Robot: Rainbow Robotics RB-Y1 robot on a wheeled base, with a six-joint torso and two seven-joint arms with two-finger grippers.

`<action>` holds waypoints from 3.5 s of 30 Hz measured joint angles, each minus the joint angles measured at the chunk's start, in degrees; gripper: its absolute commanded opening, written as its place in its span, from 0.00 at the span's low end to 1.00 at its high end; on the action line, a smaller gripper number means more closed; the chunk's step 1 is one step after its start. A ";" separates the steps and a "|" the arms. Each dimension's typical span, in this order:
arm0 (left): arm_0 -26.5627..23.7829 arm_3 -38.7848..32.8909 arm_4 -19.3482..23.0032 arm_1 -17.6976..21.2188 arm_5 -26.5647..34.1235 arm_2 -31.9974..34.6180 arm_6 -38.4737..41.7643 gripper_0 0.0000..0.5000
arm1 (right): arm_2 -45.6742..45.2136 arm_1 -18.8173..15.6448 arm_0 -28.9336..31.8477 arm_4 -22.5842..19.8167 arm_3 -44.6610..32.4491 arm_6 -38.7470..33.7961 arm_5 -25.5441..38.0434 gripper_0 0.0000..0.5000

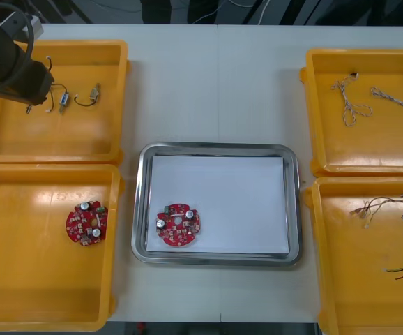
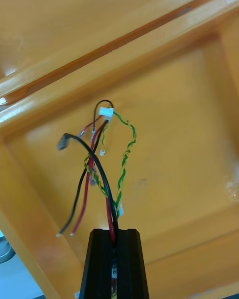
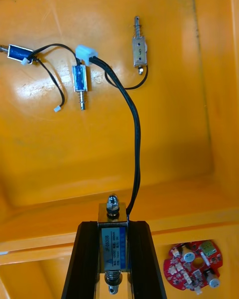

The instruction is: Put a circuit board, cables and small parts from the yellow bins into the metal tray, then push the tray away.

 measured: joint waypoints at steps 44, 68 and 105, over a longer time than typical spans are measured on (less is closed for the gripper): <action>0.01 -7.80 -1.70 -7.54 0.53 -4.22 16.82 0.00 | -5.53 -16.35 -0.22 -21.07 -0.33 -0.03 0.00 0.00; 0.02 -7.88 -1.76 -7.54 0.55 -4.22 16.82 0.00 | 1.80 -16.35 -10.79 -22.29 -0.33 -0.02 0.01 0.00; 0.05 -7.92 -1.76 -7.55 0.57 -4.21 16.82 0.00 | 40.52 -8.09 -33.48 -8.01 -0.29 36.22 0.04 0.00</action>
